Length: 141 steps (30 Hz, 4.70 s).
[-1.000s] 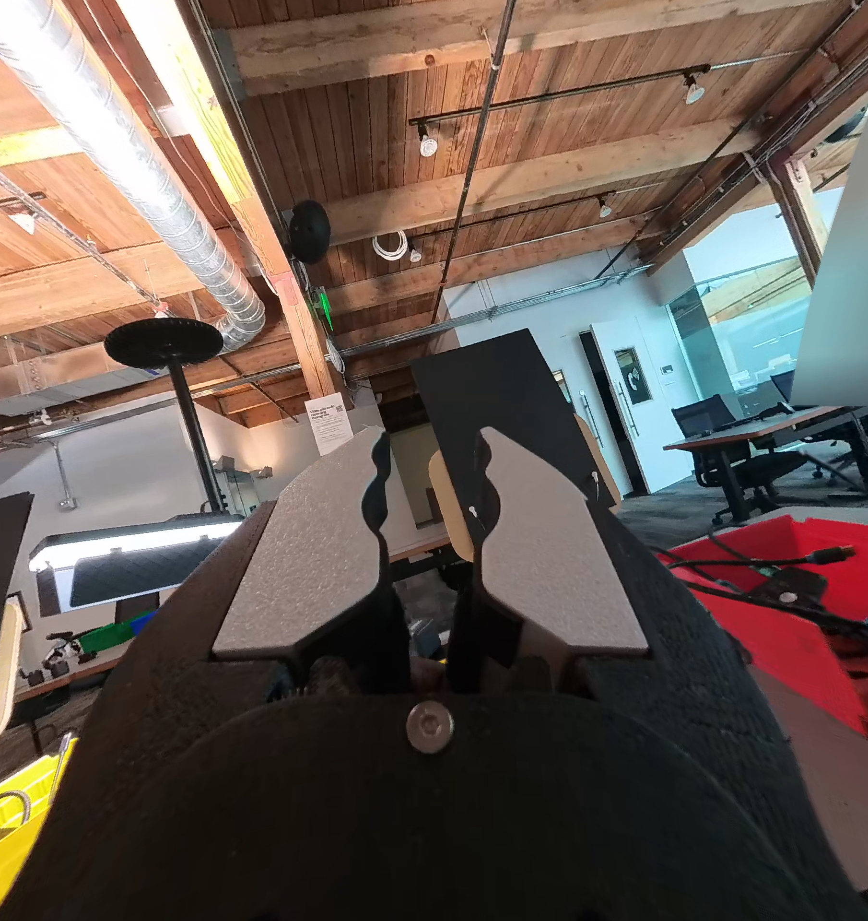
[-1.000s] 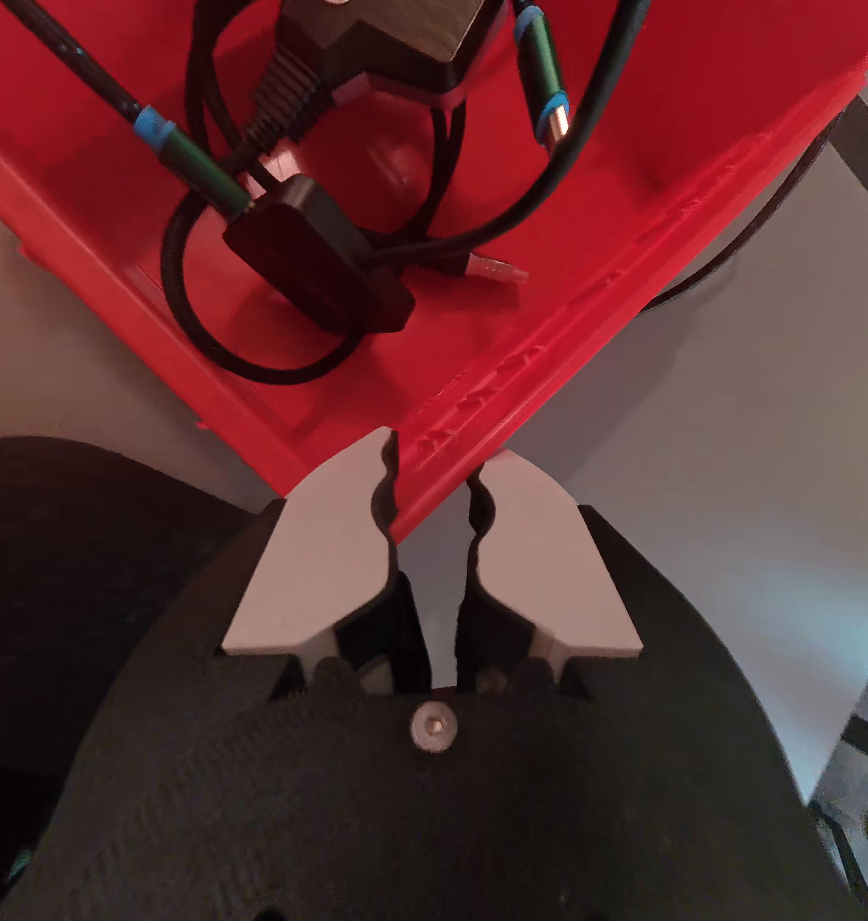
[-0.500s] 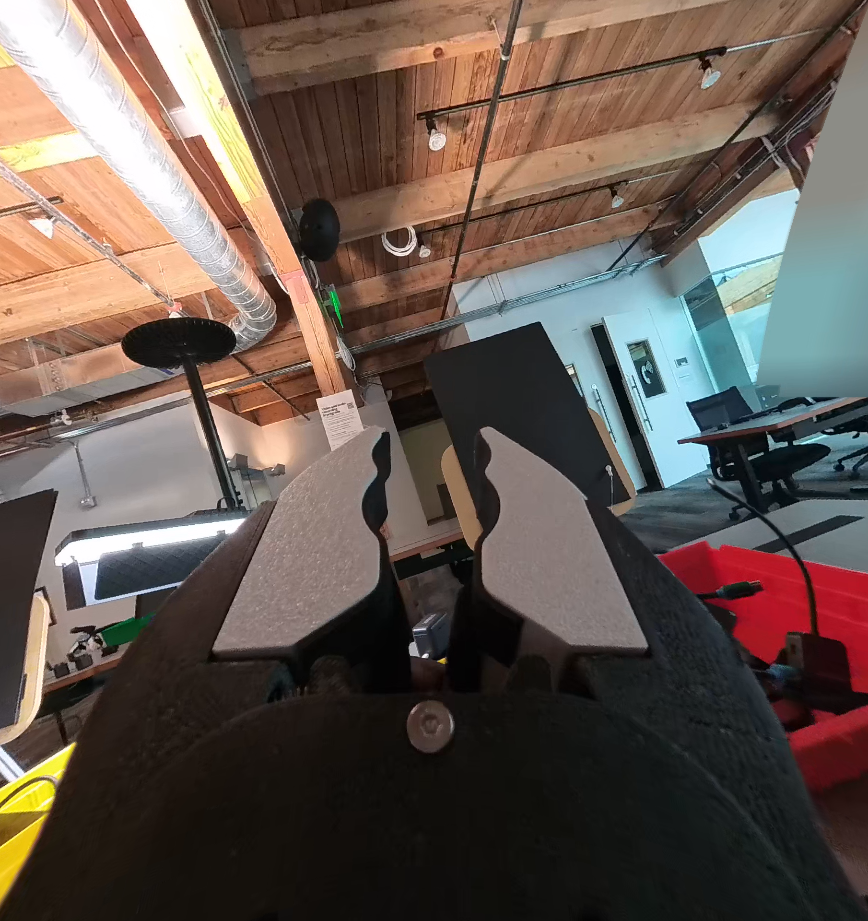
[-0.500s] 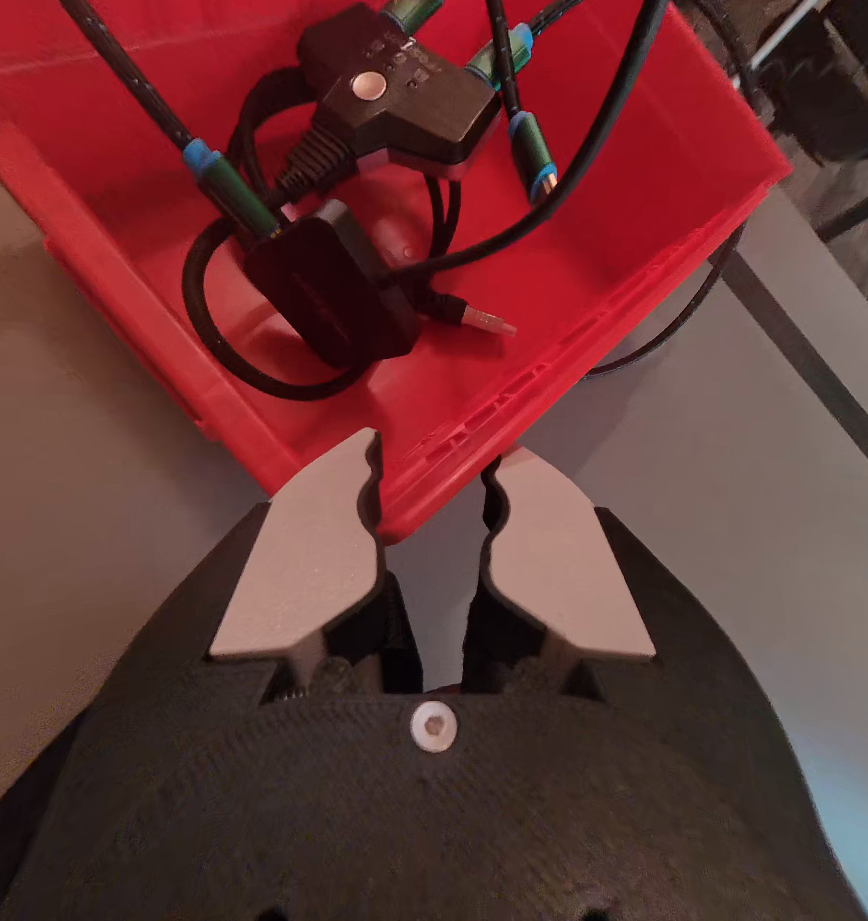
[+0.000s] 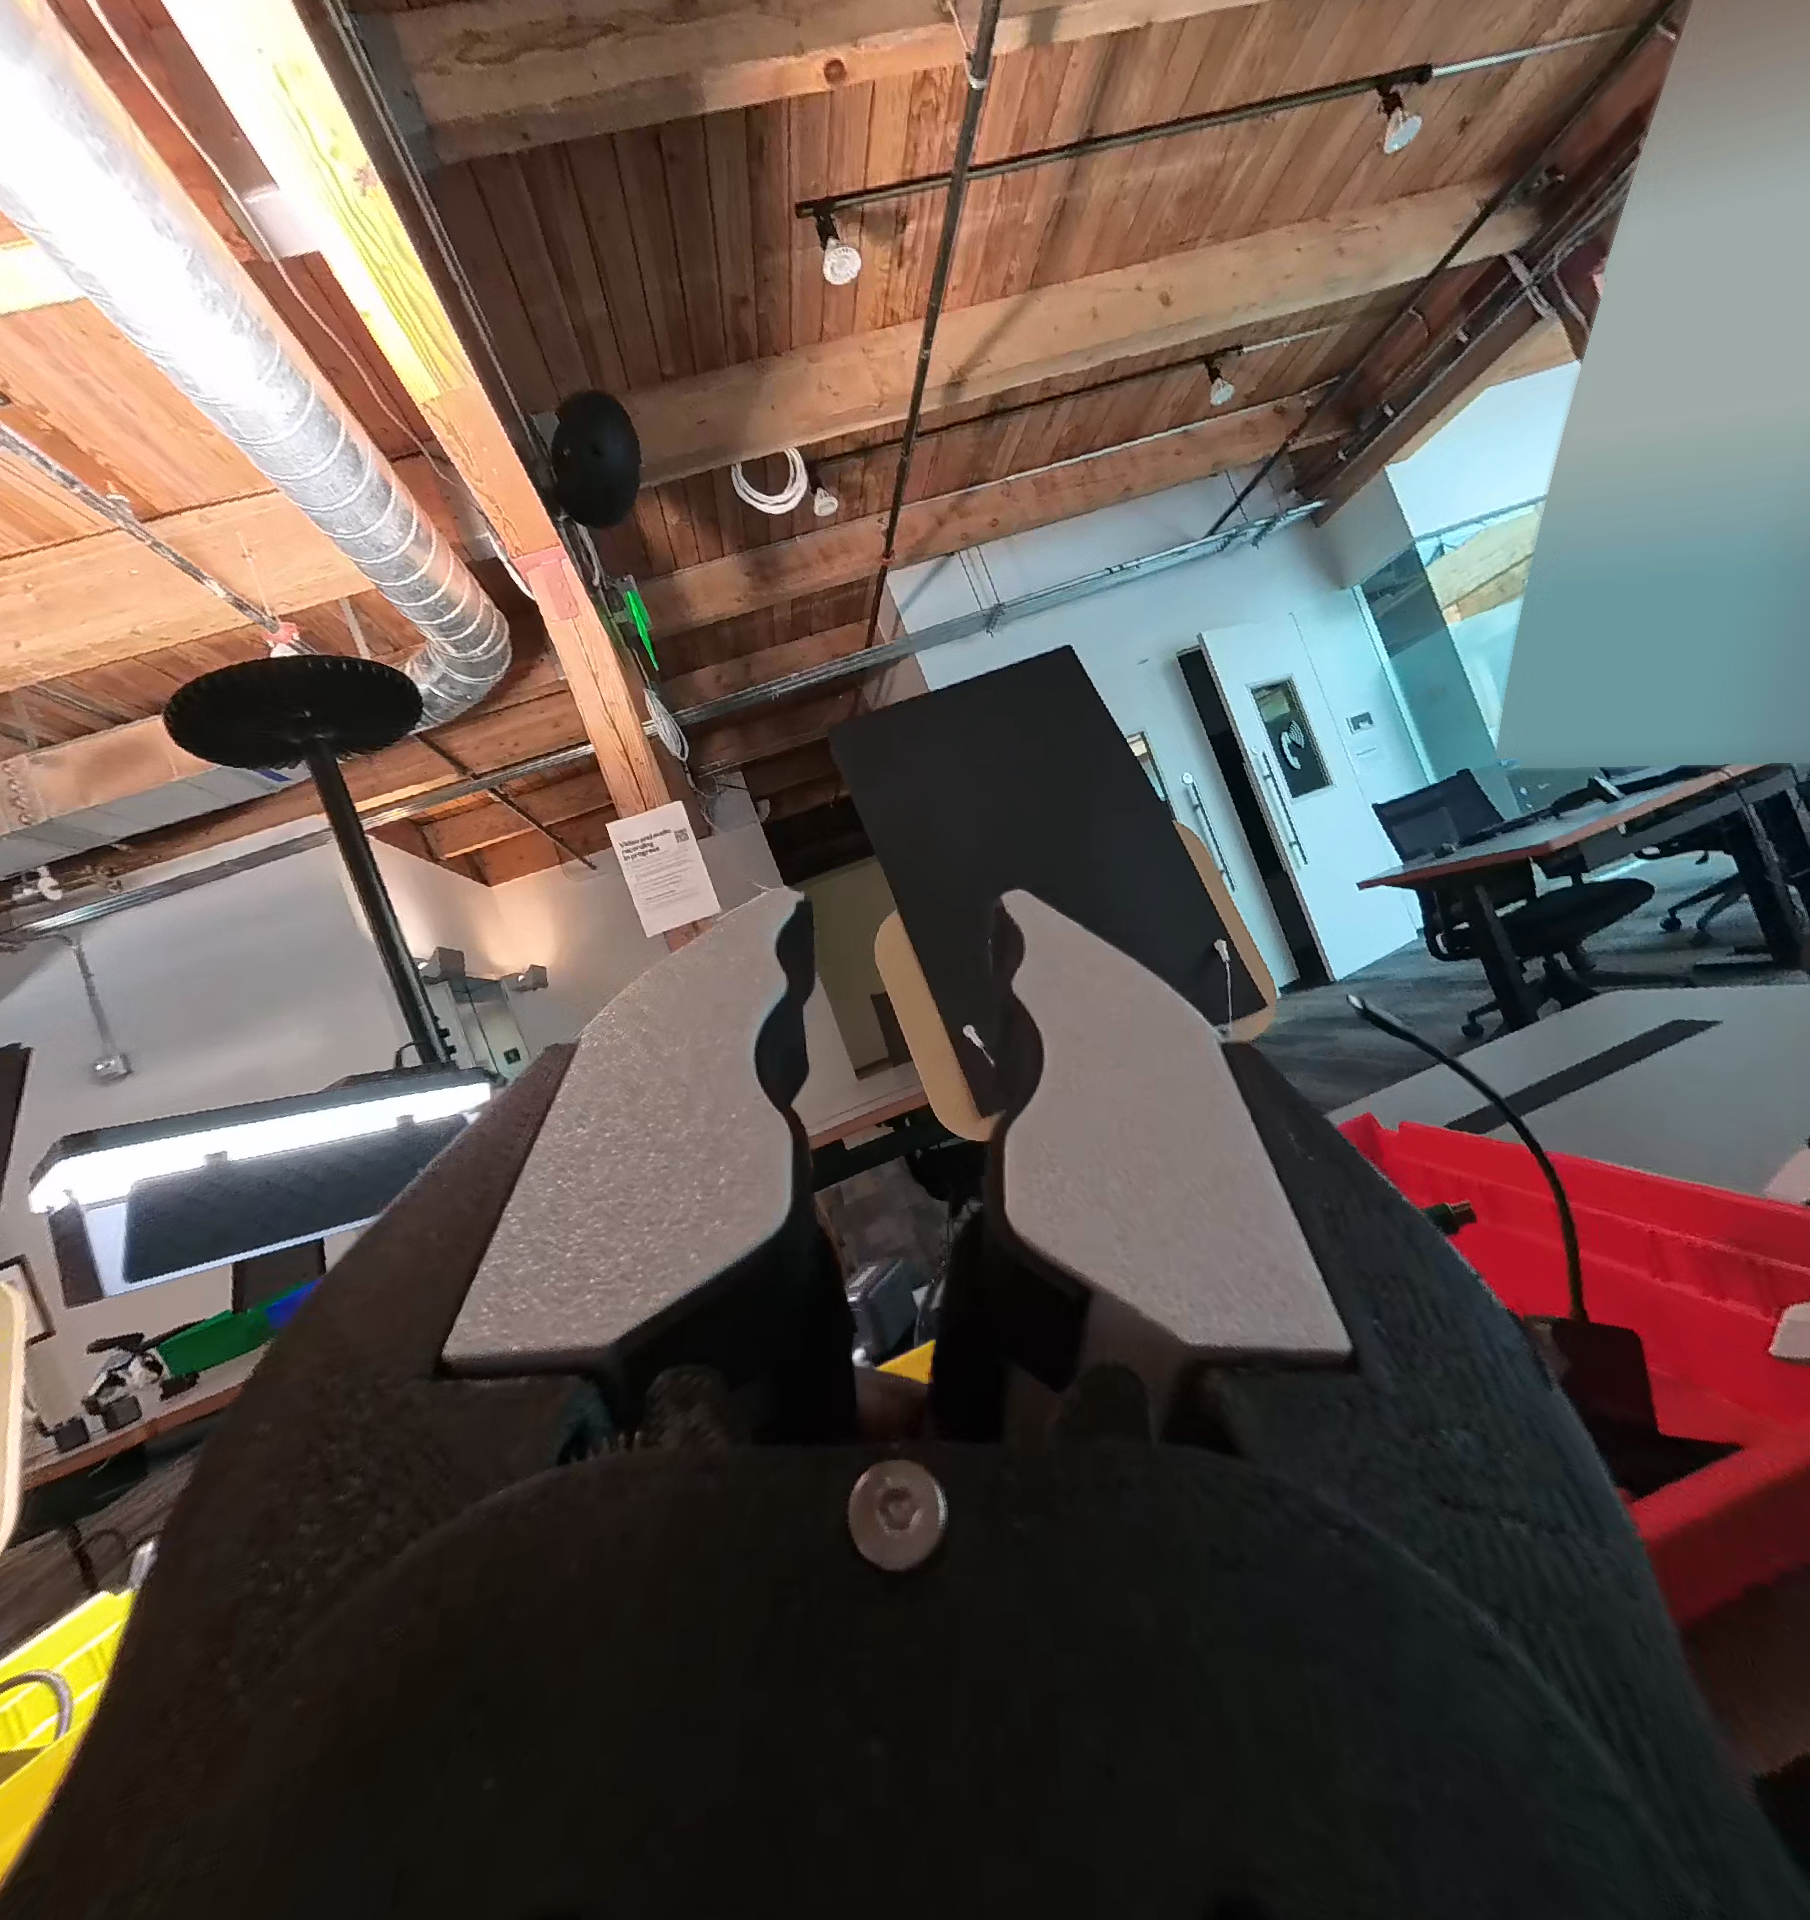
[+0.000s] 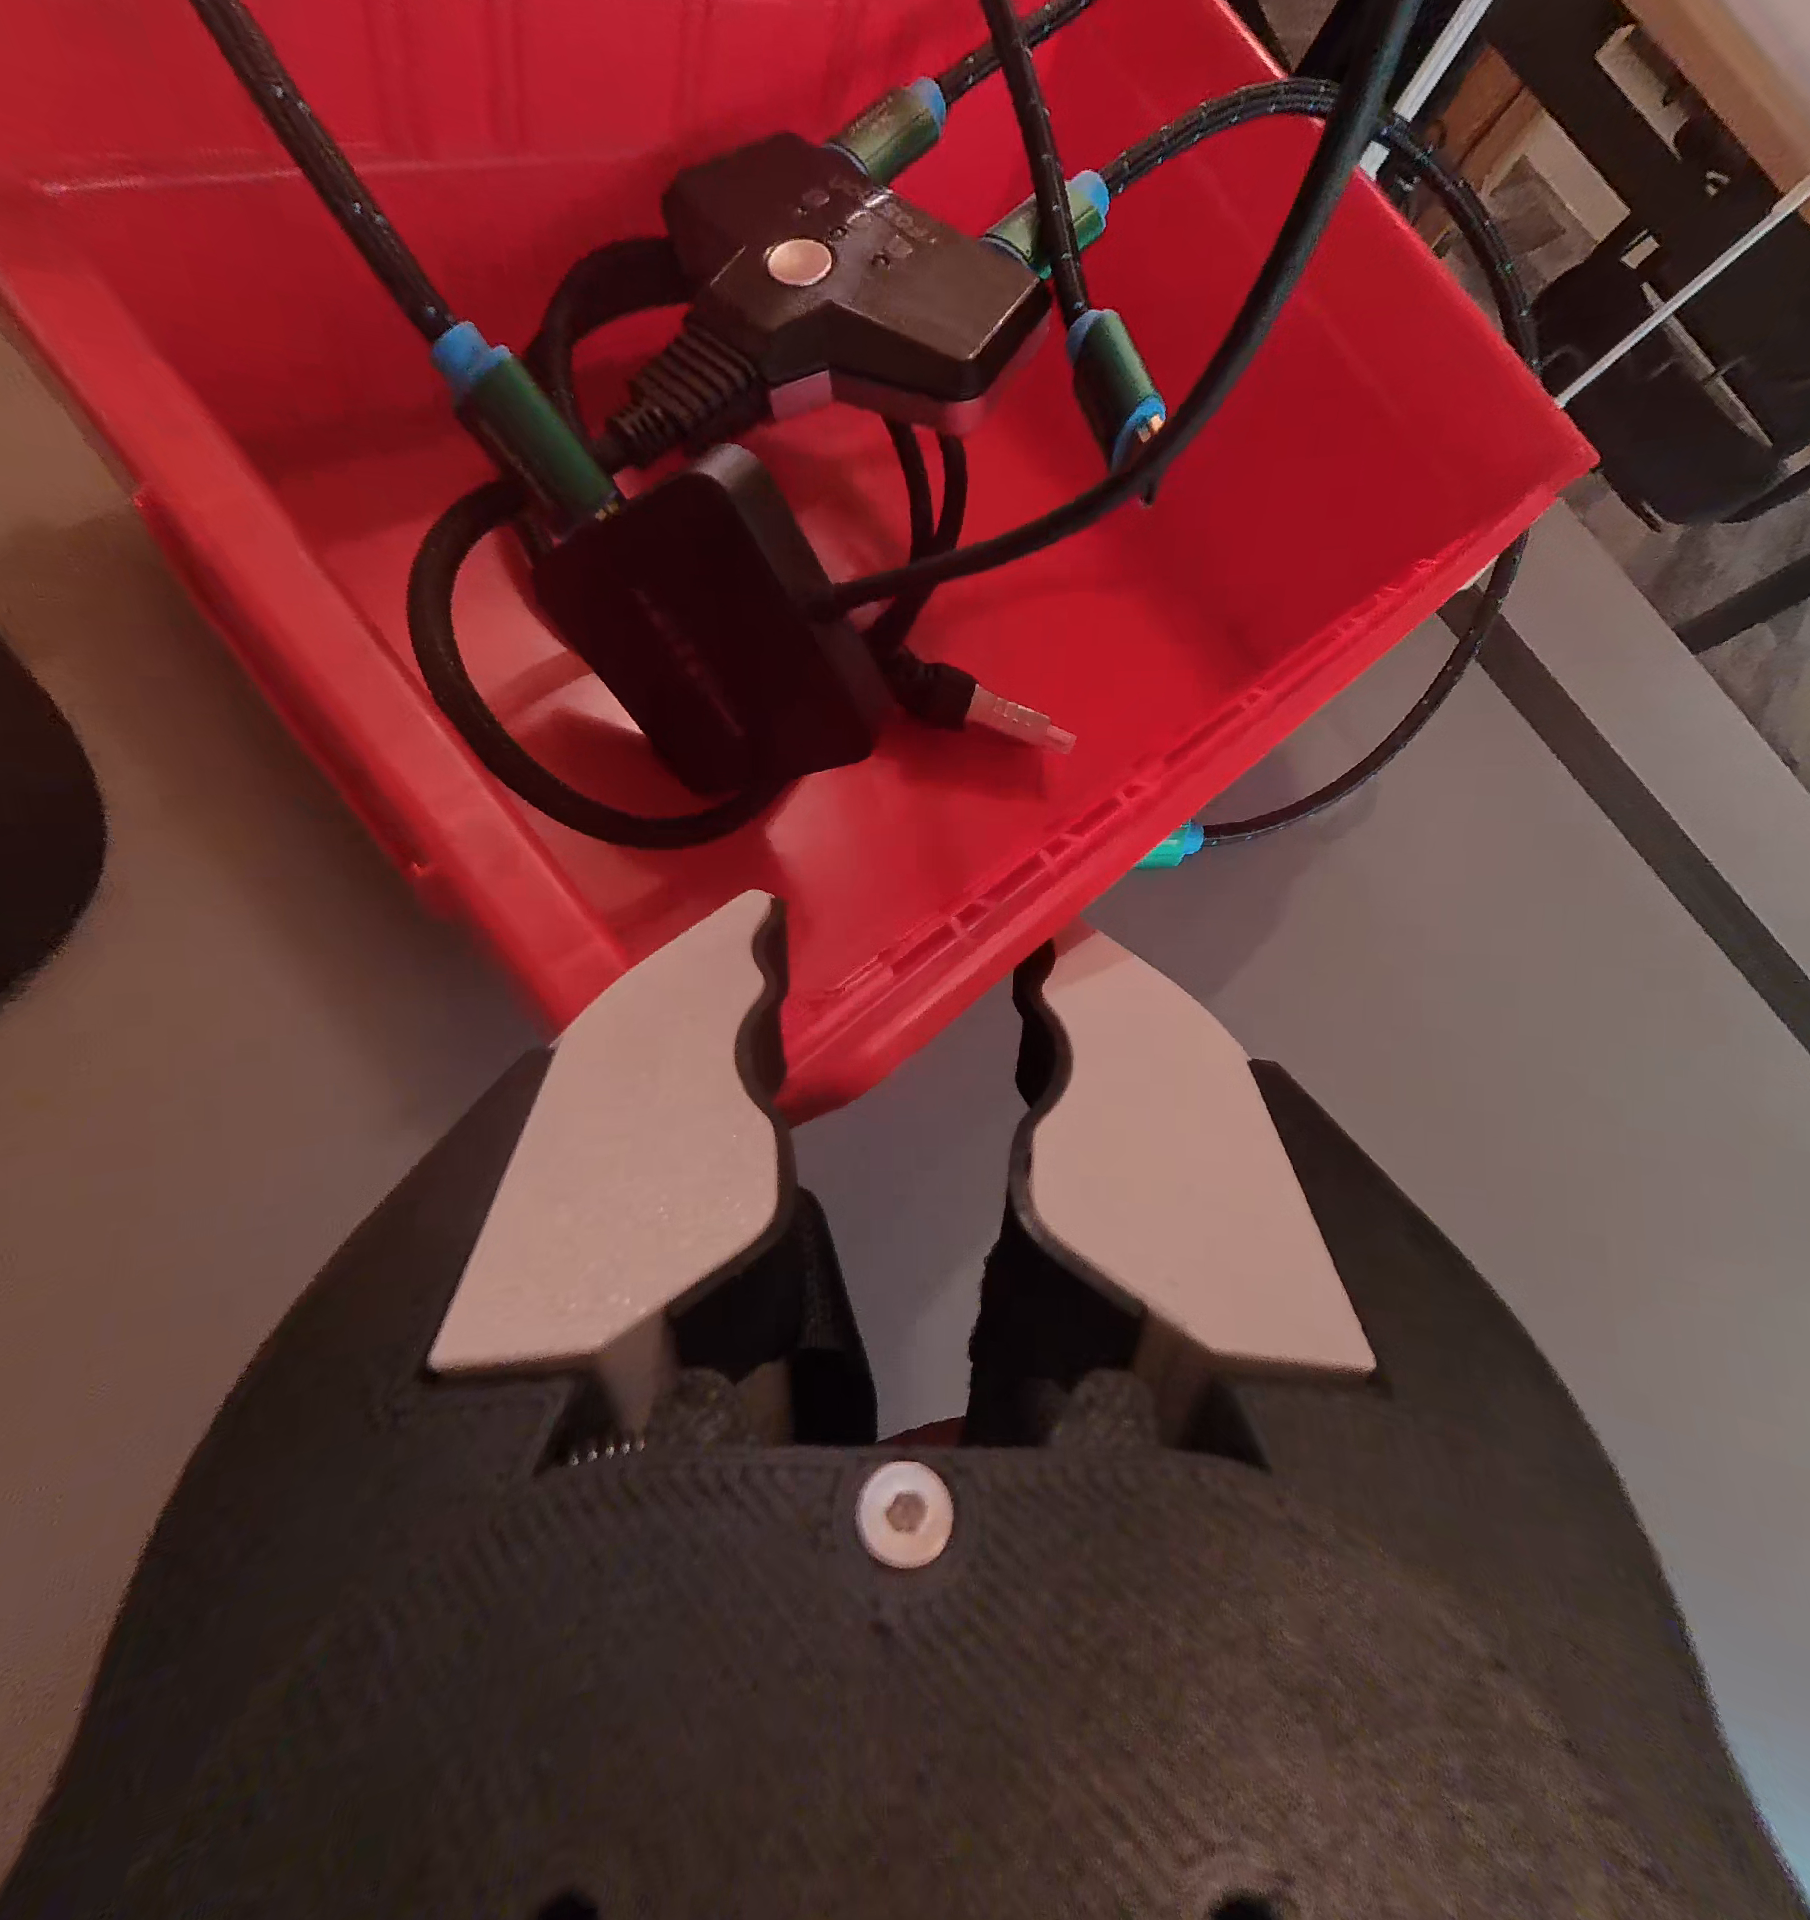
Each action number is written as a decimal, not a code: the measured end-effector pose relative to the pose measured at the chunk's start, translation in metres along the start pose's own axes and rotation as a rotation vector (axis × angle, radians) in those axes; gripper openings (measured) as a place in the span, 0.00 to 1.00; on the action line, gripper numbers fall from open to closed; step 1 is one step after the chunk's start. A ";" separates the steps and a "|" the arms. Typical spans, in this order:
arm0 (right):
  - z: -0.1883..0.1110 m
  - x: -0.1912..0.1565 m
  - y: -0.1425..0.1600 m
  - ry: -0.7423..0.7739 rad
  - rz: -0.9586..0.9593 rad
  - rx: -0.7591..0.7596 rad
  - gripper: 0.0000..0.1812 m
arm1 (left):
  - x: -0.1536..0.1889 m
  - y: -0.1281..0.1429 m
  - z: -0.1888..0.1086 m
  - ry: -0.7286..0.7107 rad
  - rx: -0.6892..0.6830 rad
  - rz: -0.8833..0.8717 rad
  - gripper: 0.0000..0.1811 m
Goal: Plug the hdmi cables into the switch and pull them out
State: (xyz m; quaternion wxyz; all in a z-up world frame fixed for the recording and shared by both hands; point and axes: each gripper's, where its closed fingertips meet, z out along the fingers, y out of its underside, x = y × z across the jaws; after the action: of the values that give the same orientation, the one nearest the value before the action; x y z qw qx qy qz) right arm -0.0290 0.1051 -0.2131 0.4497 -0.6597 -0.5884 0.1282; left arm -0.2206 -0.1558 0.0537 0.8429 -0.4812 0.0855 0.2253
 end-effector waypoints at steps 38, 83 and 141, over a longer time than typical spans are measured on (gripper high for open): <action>0.057 -0.055 -0.079 -0.318 0.186 0.378 0.27 | 0.120 0.010 0.034 0.415 -0.061 0.088 0.22; -0.380 0.127 -0.070 -0.033 0.332 1.741 0.33 | 0.002 0.270 -0.140 0.361 -1.239 0.954 0.18; -0.365 0.116 -0.059 0.193 0.137 1.202 0.20 | 0.494 0.225 0.084 1.036 -0.750 0.900 0.17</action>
State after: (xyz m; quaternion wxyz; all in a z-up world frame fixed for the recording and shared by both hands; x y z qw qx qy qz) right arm 0.2187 0.0414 0.0784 0.7852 -0.3355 -0.3257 0.4059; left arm 0.1060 0.1603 -0.2548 0.3040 -0.6967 0.5732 0.3059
